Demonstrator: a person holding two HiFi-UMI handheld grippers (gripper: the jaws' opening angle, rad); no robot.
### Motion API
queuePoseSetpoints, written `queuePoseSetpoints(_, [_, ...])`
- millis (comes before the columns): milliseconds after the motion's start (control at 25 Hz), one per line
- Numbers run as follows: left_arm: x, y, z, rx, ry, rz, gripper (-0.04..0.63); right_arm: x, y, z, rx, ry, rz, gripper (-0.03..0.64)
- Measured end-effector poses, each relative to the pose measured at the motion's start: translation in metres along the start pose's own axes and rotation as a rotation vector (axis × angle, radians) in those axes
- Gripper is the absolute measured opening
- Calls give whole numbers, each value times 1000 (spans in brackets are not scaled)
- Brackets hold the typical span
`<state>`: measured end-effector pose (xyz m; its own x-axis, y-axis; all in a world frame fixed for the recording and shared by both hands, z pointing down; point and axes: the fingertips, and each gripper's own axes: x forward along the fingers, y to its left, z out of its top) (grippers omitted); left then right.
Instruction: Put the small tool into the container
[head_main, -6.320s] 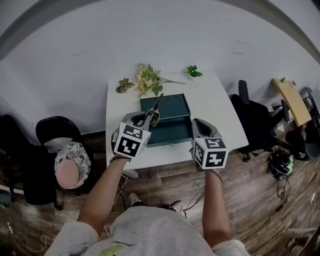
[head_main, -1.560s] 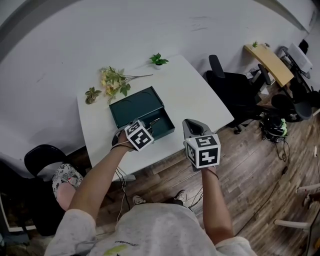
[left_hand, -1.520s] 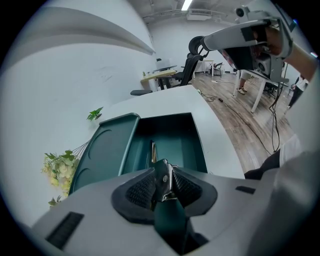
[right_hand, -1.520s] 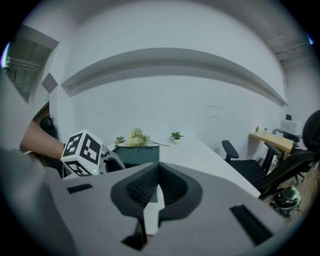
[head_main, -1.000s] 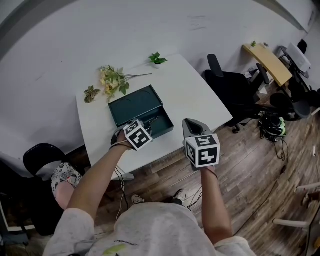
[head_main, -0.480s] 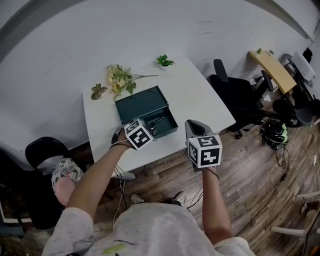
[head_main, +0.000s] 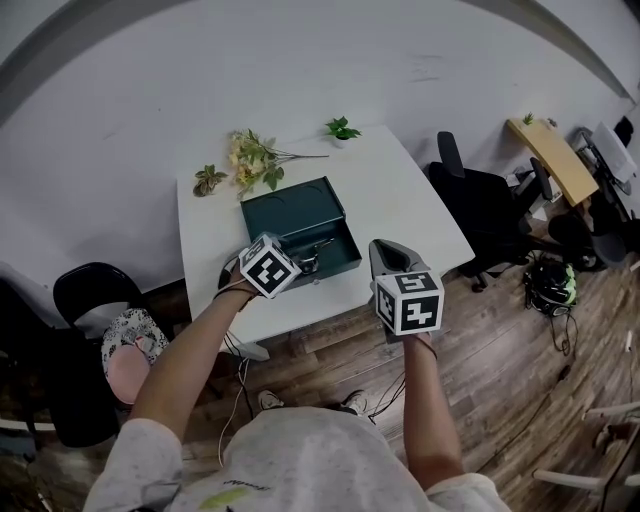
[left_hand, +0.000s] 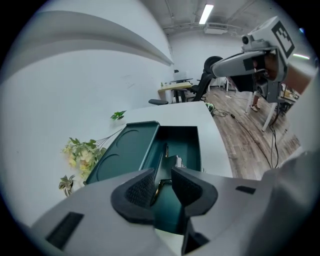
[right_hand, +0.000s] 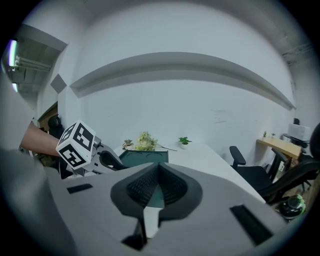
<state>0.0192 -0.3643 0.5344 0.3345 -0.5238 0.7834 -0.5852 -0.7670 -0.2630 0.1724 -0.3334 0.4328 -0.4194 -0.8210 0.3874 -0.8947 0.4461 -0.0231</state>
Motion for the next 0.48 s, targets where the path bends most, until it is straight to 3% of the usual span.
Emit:
queuePoseSetpoints(160, [-15, 8, 3, -100, -56, 16, 89, 1, 2, 9, -13, -13, 10, 5])
queuePoseSetpoints(360, [-39, 22, 18, -143, -158, 66, 72, 2, 4, 19, -22, -26, 18, 5])
queuePoseSetpoints(480, [-52, 32, 19, -218, -209, 95, 72, 2, 6, 24, -27, -32, 24, 5])
